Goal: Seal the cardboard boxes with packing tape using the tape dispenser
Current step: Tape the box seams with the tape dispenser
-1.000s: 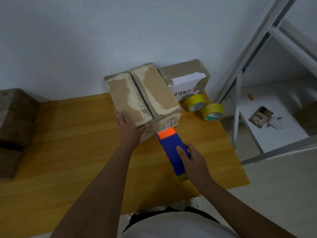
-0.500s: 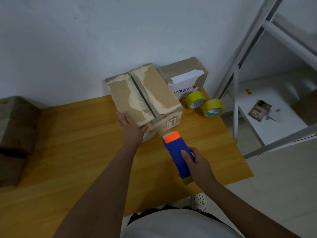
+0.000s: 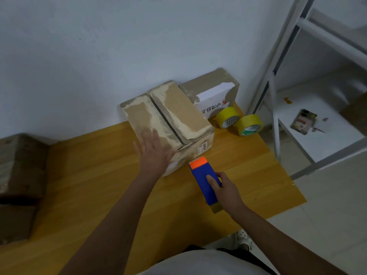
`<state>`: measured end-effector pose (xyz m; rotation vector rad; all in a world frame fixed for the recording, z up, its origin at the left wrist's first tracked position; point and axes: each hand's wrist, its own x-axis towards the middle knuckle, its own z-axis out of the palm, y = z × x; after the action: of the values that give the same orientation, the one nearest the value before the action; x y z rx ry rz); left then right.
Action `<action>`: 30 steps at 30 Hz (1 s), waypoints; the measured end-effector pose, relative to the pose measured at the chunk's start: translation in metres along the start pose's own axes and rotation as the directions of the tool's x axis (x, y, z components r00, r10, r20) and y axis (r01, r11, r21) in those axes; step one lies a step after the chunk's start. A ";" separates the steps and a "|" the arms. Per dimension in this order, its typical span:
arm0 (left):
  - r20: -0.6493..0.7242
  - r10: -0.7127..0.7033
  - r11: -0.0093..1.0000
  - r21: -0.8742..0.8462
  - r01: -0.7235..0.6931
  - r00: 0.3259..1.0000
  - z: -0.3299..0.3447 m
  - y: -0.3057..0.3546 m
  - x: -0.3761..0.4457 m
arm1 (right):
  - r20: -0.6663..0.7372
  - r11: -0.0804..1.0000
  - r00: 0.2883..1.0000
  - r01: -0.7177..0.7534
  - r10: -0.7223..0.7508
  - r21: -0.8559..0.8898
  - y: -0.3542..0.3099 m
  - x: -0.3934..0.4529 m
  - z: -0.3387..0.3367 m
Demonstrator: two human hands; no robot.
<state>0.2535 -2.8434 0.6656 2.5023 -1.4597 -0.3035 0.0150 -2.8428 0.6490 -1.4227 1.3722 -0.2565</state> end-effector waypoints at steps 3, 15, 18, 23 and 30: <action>0.034 0.274 0.962 0.001 -0.274 0.961 0.001 0.024 0.021 | -0.003 1.000 1.000 -0.015 0.015 0.019 -0.001 0.002 0.005; 0.147 0.463 0.854 0.189 -0.484 0.874 0.035 0.022 0.043 | -0.024 0.987 1.000 0.005 -0.009 -0.160 -0.009 0.020 0.007; 0.161 0.471 0.852 0.171 -0.494 0.867 0.035 0.021 0.043 | -0.030 0.981 1.000 -0.001 -0.004 -0.192 -0.013 0.024 0.010; 0.153 0.483 0.833 0.224 -0.506 0.862 0.035 0.023 0.042 | -0.056 0.973 0.998 -0.004 -0.009 -0.231 -0.023 0.033 0.013; 0.142 0.499 0.823 0.233 -0.518 0.855 0.037 0.023 0.043 | -0.038 0.939 0.999 -0.026 0.013 -0.343 -0.042 0.044 0.000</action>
<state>0.2445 -2.8956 0.6347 2.1693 -2.2561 -0.1070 0.0527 -2.8897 0.6597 -1.6965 1.5121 -0.0268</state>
